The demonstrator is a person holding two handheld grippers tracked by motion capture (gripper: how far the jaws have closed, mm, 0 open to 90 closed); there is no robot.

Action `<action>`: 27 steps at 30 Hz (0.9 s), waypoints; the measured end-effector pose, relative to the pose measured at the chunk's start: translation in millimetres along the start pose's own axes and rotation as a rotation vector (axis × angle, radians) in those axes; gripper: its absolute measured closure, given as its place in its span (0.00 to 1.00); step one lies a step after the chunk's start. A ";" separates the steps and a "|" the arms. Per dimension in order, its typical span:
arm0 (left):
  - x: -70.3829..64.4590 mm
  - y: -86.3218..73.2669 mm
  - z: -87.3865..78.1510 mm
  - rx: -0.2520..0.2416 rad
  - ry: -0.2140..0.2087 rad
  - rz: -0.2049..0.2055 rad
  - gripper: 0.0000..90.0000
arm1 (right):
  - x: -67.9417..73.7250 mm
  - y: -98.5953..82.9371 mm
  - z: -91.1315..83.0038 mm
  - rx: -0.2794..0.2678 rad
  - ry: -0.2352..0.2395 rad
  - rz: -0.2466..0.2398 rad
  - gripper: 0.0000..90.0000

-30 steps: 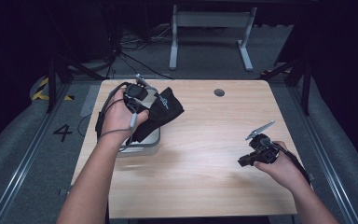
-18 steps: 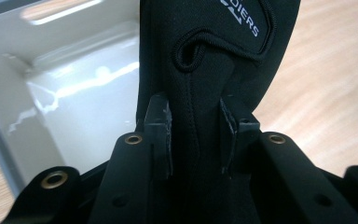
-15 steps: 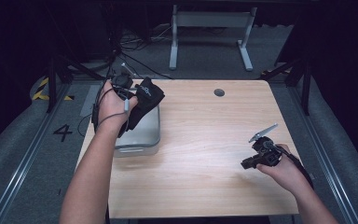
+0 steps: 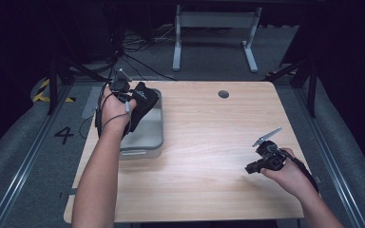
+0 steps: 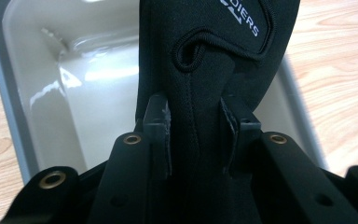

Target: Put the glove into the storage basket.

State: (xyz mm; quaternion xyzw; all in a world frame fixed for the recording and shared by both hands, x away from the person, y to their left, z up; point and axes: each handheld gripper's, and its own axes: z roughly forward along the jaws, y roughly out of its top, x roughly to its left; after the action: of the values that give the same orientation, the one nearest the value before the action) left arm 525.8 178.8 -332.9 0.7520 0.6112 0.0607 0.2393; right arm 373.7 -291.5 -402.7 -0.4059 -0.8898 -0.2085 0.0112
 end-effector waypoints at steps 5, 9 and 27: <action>11.8 -1.6 16.8 0.023 0.002 -0.034 0.75 | 0.3 -4.9 1.1 0.005 -0.002 0.014 0.88; 16.9 -5.5 34.2 0.054 -0.013 -0.045 0.75 | 0.5 -7.5 1.5 0.007 -0.003 0.020 0.88; 20.3 -15.7 61.5 0.061 -0.021 -0.036 0.41 | -0.5 -6.0 1.7 -0.007 0.006 0.023 0.85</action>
State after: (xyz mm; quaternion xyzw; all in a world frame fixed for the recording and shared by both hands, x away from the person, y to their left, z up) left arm 540.4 182.6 -397.9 0.7483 0.6238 0.0296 0.2238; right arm 369.9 -294.7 -406.4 -0.4154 -0.8843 -0.2125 0.0148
